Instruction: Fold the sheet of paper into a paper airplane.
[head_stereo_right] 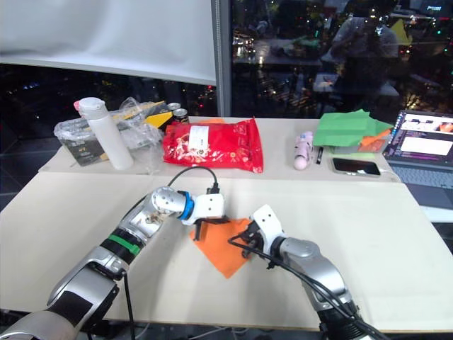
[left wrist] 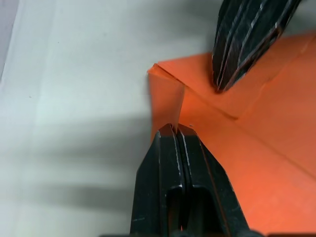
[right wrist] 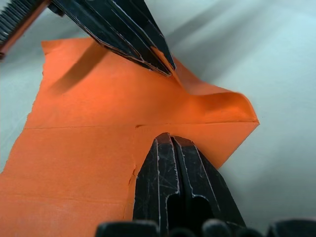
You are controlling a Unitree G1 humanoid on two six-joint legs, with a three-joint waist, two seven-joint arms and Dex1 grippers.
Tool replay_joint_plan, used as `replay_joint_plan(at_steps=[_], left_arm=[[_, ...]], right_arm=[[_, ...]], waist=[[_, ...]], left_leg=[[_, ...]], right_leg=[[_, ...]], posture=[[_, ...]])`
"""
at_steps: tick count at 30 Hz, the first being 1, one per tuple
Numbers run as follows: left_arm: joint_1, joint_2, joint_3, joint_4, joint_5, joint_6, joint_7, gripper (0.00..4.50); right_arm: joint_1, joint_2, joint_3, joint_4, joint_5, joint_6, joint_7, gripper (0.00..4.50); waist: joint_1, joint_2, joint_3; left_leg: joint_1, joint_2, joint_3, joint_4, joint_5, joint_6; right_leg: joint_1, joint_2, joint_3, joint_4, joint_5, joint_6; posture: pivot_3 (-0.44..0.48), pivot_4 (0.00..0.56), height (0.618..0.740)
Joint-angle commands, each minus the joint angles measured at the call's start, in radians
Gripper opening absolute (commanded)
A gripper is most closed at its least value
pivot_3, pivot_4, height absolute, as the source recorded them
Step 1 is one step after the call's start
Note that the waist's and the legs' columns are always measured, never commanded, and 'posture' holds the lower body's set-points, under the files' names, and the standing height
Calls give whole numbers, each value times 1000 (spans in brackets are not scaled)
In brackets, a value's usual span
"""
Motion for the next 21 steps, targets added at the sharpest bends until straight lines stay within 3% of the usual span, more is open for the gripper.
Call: replay_joint_plan(at_steps=[1, 5, 21], left_arm=[[-3, 2, -1, -1, 12, -54, 3, 14], [19, -7, 6, -33, -4, -45, -12, 14], [59, 41, -43, -84, 141, -146, 70, 14]], right_arm=[[-9, 26, -32, -20, 31, 12, -10, 0], [-31, 47, -49, -26, 40, 26, -18, 0], [-65, 77, -108, -21, 74, 30, -53, 0]], waist=[[0, 0, 0], [-1, 0, 0], [-2, 0, 0]], left_leg=[[0, 0, 0, 0, 0, 0], [0, 0, 0, 0, 0, 0], [1, 0, 0, 2, 0, 1]], right_leg=[[0, 0, 0, 0, 0, 0], [0, 0, 0, 1, 0, 0], [1, 0, 0, 3, 1, -1]], posture=[[0, 150, 719], [0, 150, 719], [0, 150, 719]])
